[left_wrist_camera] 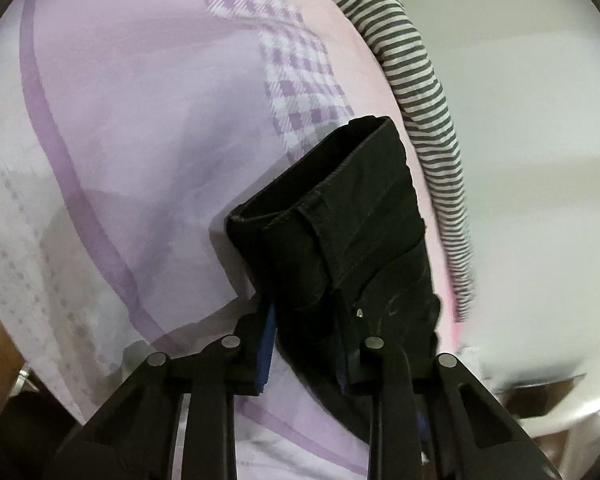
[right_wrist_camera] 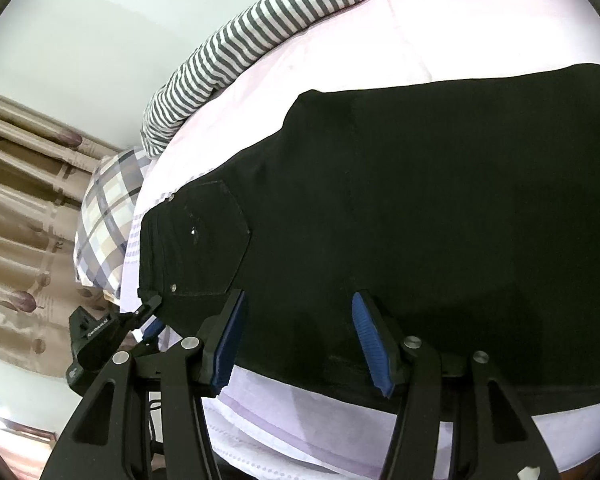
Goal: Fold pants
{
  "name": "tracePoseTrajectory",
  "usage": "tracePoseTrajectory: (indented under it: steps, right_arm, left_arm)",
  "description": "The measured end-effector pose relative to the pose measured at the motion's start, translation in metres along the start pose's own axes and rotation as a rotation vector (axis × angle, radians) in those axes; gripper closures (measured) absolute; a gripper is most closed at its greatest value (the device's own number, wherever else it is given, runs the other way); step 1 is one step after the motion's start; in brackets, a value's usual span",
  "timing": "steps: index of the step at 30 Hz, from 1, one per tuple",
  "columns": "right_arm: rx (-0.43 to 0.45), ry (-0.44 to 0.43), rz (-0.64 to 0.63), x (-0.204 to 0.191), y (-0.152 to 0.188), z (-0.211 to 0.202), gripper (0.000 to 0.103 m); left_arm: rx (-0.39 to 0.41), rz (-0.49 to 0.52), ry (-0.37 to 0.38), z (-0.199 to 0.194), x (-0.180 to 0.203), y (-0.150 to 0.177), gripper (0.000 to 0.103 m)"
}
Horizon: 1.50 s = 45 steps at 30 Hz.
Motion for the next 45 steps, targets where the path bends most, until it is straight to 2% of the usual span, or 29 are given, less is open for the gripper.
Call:
tracePoseTrajectory:
  steps: [2,4,9,15,19,21,24,27,28,30,33,36,37,40,42,45]
  right_arm:
    - [0.007,0.020,-0.006,0.001,-0.001,-0.002,0.050]
    - [0.025,0.049,-0.027,0.001,-0.002,-0.005,0.049]
    - [0.051,0.146,-0.078,0.009,-0.007,-0.012,0.046]
    - [0.086,0.151,-0.059,0.025,-0.015,-0.035,0.046]
    - [0.133,0.138,-0.030,0.043,-0.023,-0.059,0.044]
    - [0.161,0.124,0.004,0.058,-0.027,-0.073,0.042]
    - [0.179,0.065,0.070,0.078,-0.033,-0.087,0.041]
    - [0.181,0.020,0.137,0.097,-0.038,-0.096,0.041]
    - [0.187,0.020,0.151,0.104,-0.039,-0.098,0.041]
    - [0.198,0.029,0.163,0.113,-0.040,-0.101,0.041]
    - [0.199,0.023,0.191,0.124,-0.043,-0.099,0.041]
    - [0.186,-0.011,0.225,0.130,-0.043,-0.093,0.041]
    - [0.180,-0.019,0.229,0.131,-0.043,-0.090,0.041]
    - [0.150,-0.041,0.245,0.137,-0.042,-0.080,0.041]
    - [0.128,-0.066,0.263,0.142,-0.041,-0.073,0.041]
    - [0.110,-0.092,0.276,0.143,-0.041,-0.067,0.041]
  left_arm:
    - [0.022,0.083,-0.061,-0.003,0.013,0.001,0.081]
    - [0.038,0.154,-0.092,-0.007,0.026,0.002,0.082]
    - [0.063,0.319,-0.094,-0.014,0.080,0.004,0.085]
    - [0.046,0.467,-0.111,0.002,0.140,0.011,0.087]
    - [0.016,0.600,-0.072,0.016,0.189,0.035,0.088]
    - [-0.029,0.672,-0.018,0.027,0.219,0.058,0.089]
    - [-0.094,0.754,0.022,0.044,0.246,0.092,0.089]
    - [-0.187,0.830,0.062,0.065,0.265,0.134,0.093]
    - [-0.247,0.857,0.088,0.074,0.270,0.154,0.093]
    - [-0.298,0.903,0.078,0.087,0.274,0.180,0.093]
    - [-0.429,1.007,0.033,0.117,0.261,0.227,0.092]
    - [-0.597,0.980,-0.029,0.145,0.235,0.253,0.091]
    - [-0.625,0.970,-0.044,0.151,0.229,0.255,0.090]
    - [-0.633,0.952,-0.025,0.150,0.232,0.256,0.089]
    - [-0.623,0.982,-0.013,0.144,0.237,0.256,0.086]
    - [-0.617,0.985,0.083,0.122,0.245,0.248,0.082]
Point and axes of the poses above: each gripper's, at about its wrist camera, not at the fingertips, and z roughly the way its jaws point, x to its right, y to its underside, the point moved 9 cm from there along z, roughly the way its jaws point, and after that the axes turned 7 degrees about y, right-handed, at the moved point
